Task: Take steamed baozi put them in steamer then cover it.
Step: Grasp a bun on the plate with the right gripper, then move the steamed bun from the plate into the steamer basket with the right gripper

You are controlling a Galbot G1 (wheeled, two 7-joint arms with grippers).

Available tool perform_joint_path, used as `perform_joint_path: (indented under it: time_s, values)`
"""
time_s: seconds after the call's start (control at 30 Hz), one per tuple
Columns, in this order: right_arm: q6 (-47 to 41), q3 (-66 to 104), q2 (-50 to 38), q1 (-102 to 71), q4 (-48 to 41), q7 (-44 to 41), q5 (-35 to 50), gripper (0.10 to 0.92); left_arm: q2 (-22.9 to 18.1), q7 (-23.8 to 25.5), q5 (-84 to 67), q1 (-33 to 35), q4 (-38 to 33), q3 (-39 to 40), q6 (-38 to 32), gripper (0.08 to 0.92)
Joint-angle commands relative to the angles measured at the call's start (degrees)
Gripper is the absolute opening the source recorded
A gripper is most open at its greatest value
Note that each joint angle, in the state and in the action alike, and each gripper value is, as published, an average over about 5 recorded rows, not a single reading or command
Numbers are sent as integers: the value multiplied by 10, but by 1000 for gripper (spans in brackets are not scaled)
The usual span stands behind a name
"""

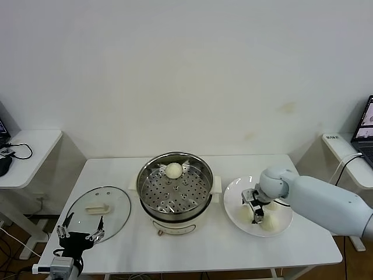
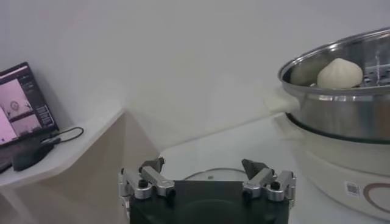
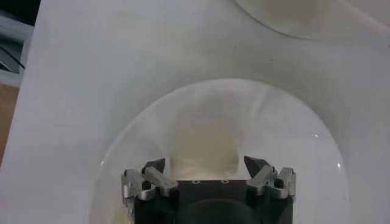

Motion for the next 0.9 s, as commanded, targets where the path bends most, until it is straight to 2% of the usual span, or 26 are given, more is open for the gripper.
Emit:
perform_joint_path:
  time_s: [0.03, 0.37, 0.63, 0.9]
  values:
    - [0, 5, 5, -3, -6, -4, -3, 697, 0, 0, 0, 0, 0, 0, 0, 823]
    - [-3, 9, -20, 64, 21, -19, 30, 666, 2, 0, -1, -2, -4, -1, 1, 823]
    - [-15, -32, -49, 195, 52, -30, 91, 664, 7, 0, -2, -6, -7, 2, 2, 823]
    - [-47, -112, 6, 371, 65, -21, 199, 671, 15, 0, -5, -11, -10, 4, 6, 823]
